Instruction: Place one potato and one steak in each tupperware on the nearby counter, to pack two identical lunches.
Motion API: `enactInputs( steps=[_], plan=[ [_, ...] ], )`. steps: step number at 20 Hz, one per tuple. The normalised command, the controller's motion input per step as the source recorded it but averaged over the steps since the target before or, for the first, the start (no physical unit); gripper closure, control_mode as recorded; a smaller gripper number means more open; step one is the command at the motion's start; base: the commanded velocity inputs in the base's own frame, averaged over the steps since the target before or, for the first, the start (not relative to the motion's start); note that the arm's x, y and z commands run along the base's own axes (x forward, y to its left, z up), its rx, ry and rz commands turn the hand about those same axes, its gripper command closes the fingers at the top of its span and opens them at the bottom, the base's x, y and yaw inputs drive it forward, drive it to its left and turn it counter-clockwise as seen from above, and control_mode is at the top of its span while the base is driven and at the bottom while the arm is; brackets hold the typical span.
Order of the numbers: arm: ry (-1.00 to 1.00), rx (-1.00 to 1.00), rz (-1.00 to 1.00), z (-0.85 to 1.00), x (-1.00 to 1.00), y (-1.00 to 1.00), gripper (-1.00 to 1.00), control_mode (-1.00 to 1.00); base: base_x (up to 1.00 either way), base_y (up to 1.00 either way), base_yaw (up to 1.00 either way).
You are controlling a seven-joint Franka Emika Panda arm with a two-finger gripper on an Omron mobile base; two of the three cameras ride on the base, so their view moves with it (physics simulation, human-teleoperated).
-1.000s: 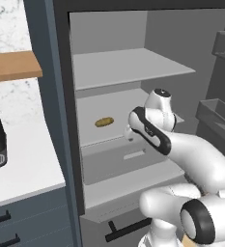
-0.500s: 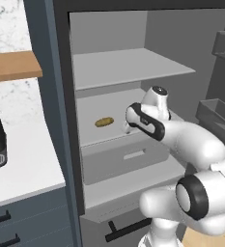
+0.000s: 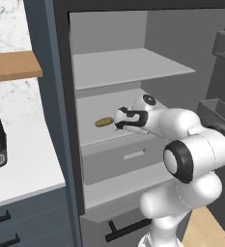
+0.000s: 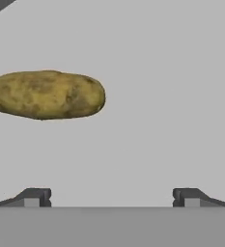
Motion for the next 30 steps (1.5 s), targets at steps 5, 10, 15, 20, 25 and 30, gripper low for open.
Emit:
enactInputs(
  steps=[5, 10, 15, 20, 25, 30],
  plan=[
    [0.01, 0.01, -0.01, 0.00, 0.54, 0.03, -1.00, -1.00, 0.00, 0.00, 0.00],
    [-0.06, 0.01, 0.00, -0.03, 0.39, 0.06, -1.00, -1.00, 0.00, 0.00, 0.00],
    [-0.12, 0.00, -0.01, -0.11, 0.38, 0.27, -1.00, -1.00, 0.00, 0.00, 0.00],
    [-0.06, 0.00, -0.03, -0.14, 0.45, 0.26, -1.00, -1.00, 0.00, 0.00, 0.00],
    [-0.11, 0.01, -0.05, 0.02, 0.44, 0.00, -1.00, -1.00, 0.00, 0.00, 0.00],
    [-0.09, 0.02, -0.04, 0.01, 0.11, 0.00, -1.00, -1.00, 0.00, 0.00, 0.00]
  ],
)
